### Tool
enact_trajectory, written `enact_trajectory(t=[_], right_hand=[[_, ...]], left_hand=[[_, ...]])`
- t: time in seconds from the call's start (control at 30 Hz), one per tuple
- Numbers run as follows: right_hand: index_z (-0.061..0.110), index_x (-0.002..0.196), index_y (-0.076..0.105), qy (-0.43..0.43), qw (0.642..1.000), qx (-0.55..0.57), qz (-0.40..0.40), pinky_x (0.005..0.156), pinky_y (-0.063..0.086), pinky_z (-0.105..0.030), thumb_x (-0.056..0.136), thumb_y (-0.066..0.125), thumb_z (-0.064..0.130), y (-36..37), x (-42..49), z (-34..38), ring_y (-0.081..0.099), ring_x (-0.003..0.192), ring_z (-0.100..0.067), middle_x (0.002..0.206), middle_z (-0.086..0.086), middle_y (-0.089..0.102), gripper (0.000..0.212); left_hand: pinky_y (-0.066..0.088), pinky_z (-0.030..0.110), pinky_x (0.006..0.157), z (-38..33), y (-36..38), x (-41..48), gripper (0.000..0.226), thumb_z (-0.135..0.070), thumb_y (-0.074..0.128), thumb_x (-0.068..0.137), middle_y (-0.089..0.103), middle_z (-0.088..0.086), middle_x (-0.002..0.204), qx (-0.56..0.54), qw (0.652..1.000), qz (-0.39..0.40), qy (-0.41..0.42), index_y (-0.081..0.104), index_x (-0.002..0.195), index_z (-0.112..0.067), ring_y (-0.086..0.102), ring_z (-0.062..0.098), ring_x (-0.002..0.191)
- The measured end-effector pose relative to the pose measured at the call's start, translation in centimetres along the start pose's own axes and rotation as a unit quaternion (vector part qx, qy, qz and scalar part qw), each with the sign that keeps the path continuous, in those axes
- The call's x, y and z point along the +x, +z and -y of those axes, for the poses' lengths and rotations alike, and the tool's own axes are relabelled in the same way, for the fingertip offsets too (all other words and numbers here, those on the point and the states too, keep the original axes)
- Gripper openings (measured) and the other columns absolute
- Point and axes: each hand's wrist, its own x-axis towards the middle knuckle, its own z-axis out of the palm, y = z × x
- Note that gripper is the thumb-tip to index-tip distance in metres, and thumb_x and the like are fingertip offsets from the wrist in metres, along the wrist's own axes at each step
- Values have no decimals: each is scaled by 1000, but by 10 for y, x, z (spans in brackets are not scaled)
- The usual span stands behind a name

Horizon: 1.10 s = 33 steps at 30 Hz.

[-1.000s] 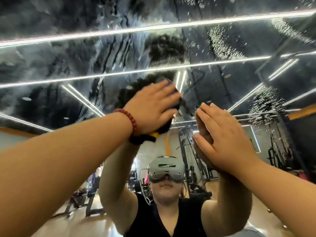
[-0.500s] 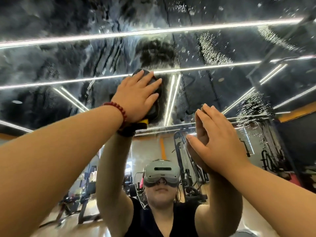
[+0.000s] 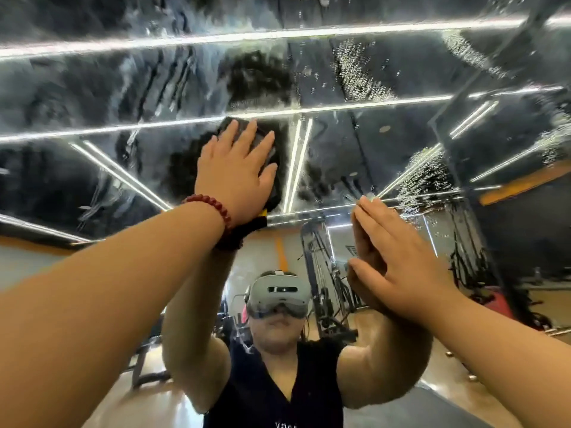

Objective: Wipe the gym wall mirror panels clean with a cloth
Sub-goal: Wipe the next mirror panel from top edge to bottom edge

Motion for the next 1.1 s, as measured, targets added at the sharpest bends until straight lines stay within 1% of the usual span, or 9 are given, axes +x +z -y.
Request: enact_trajectory(t=[0.17,0.23,0.43,0.6,0.7,0.8,0.9,0.97,1.1], right_hand=[[16,153,32,6,998,24,-63,116,-1,-11,90,37,53,4,-3,-2,3,143,9,159,8,25,73],[14,153,33,4,998,17,-63,117,4,-16,90,36,52,4,-5,-1,9,143,4,159,3,29,73],[14,154,29,-3,999,-11,-49,114,-6,-9,91,36,51,5,-6,-3,5,144,3,161,1,26,74],[9,152,35,-11,998,-4,-63,118,-1,-13,92,38,46,6,-6,-5,18,148,-11,160,-4,30,71],[11,153,33,-6,998,-9,-57,119,0,-16,92,36,44,6,-6,-3,15,148,-9,161,-2,28,69],[13,154,30,-5,998,-27,-53,119,2,-20,92,34,45,6,-6,-2,11,148,-6,162,0,25,70],[14,155,27,2,999,-23,-48,120,4,-24,92,32,46,6,-7,-1,8,148,-5,163,1,22,71],[14,155,26,8,999,-19,-50,121,9,-30,92,32,47,7,-8,-1,12,150,-10,163,1,22,71],[13,156,25,6,999,-17,-37,121,-2,-21,94,34,44,9,-20,1,8,150,-9,163,-3,20,70]], left_hand=[[27,51,114,-53,16,-61,62,-49,27,93,42,8,153,-9,971,-13,240,47,146,-24,36,33,142],[25,49,116,-45,14,-63,64,-52,23,94,37,6,156,9,959,25,282,41,149,-26,32,31,145],[10,47,122,-25,8,-27,61,-52,18,99,13,3,165,17,998,11,55,20,156,-31,7,26,152],[19,46,116,-66,23,-89,61,-50,28,93,40,8,154,-1,964,-19,266,46,146,-25,34,32,143],[17,42,115,-49,23,-82,60,-53,30,94,41,5,154,40,948,5,316,46,146,-26,36,29,143],[22,45,117,-24,5,-49,63,-54,23,96,31,8,159,30,986,-2,162,35,152,-26,26,30,147],[6,44,121,-28,4,-46,58,-49,20,102,9,3,166,8,999,20,28,15,157,-30,5,26,152],[6,46,120,-51,11,-72,60,-51,15,100,14,3,165,12,995,1,96,18,156,-31,8,27,151],[14,46,118,-68,23,-119,62,-51,28,94,38,7,156,1,968,11,252,44,147,-25,31,30,145]])
